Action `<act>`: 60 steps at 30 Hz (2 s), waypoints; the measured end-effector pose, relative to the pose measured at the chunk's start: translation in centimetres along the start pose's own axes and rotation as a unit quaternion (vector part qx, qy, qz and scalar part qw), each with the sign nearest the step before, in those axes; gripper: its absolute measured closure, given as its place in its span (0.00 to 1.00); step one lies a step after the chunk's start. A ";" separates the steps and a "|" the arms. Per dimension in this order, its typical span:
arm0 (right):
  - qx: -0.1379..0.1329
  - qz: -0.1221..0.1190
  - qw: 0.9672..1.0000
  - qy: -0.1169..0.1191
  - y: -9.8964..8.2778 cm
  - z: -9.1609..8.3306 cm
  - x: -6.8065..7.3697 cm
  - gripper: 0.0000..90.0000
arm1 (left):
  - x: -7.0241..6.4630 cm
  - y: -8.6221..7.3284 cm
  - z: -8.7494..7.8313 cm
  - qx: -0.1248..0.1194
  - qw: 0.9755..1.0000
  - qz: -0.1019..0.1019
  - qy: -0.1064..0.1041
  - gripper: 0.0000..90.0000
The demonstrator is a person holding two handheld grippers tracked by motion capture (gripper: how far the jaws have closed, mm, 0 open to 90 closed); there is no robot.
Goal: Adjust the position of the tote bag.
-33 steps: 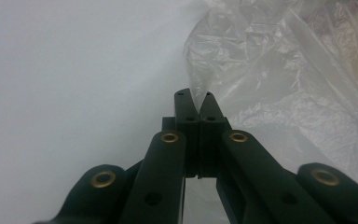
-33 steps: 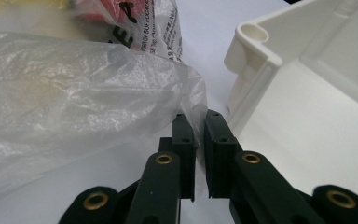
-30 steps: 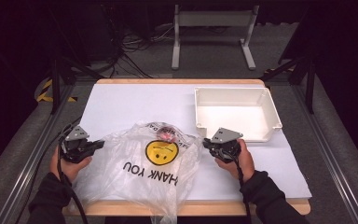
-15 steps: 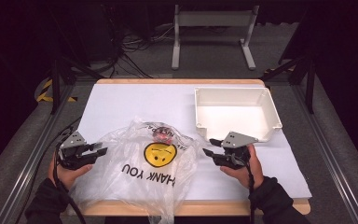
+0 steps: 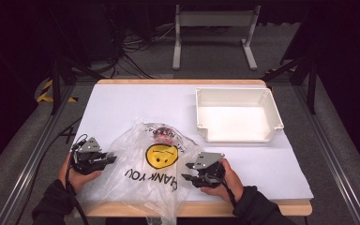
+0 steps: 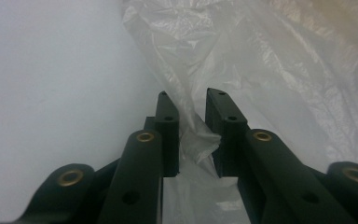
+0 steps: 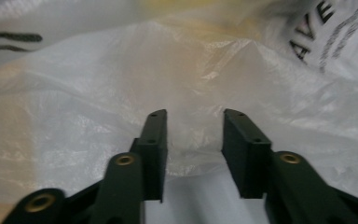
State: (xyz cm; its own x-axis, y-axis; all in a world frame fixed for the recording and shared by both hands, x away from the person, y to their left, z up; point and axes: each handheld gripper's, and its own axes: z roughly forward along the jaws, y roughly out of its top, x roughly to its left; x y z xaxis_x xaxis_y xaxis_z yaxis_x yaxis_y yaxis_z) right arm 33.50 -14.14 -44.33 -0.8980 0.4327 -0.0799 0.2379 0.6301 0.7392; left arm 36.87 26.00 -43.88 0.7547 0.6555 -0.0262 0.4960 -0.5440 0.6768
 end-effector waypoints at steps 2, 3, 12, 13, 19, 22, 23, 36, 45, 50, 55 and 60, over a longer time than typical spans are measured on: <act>0.008 -0.003 1.000 0.004 -0.2 0.5 0.0 0.81 | 0.0 -0.1 0.2 0.003 1.000 0.001 -0.001 0.89; 0.005 -0.001 1.000 0.010 -0.2 0.6 0.0 0.86 | 0.0 -0.1 0.3 0.003 1.000 0.002 -0.001 0.90; 0.010 -0.004 1.000 -0.022 -0.3 -0.3 -0.9 1.00 | -0.1 0.0 0.6 -0.003 1.000 -0.005 -0.013 0.95; 0.006 0.005 1.000 -0.024 -0.4 -0.5 -1.2 1.00 | -0.1 0.0 0.6 -0.002 1.000 0.001 -0.011 0.95; -0.007 0.005 1.000 0.013 -0.4 -0.8 -0.8 0.48 | 0.0 -0.1 0.5 -0.004 1.000 0.000 -0.011 0.95; -0.003 -0.005 1.000 0.019 -0.4 -0.1 -0.1 0.40 | 0.0 -0.2 0.6 -0.006 1.000 0.001 -0.013 0.95; -0.001 -0.006 1.000 0.016 -0.3 0.1 -0.1 0.38 | 0.0 -0.2 0.6 -0.005 1.000 0.004 -0.011 0.95; 0.008 0.008 1.000 0.018 -0.3 0.4 -0.4 1.00 | 0.1 -0.3 0.5 -0.015 1.000 0.004 -0.008 0.95; -0.015 0.028 0.999 -0.040 -0.6 -2.6 -2.6 1.00 | -0.2 -0.1 -0.3 -0.047 0.999 0.004 -0.006 0.95; -0.026 0.052 0.996 -0.070 -1.4 -4.3 -4.3 1.00 | -0.9 0.2 -0.5 -0.056 0.998 0.011 -0.005 0.95; -0.018 0.069 0.994 -0.089 -2.1 -5.1 -5.5 1.00 | -1.4 0.0 -1.1 -0.072 0.997 0.004 -0.001 0.95; -0.019 0.079 0.992 -0.093 -2.4 -5.4 -6.4 1.00 | -1.6 -0.6 -1.6 -0.080 0.997 -0.006 0.000 0.95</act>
State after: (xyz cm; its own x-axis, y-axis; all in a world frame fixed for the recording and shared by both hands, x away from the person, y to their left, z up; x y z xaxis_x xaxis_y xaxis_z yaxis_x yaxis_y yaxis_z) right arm 36.64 -21.92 -41.98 -0.7662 0.6375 -0.0810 0.3525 0.5223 0.7765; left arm 34.65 26.12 -43.06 0.7491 0.6615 -0.0343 0.4301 -0.4463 0.7848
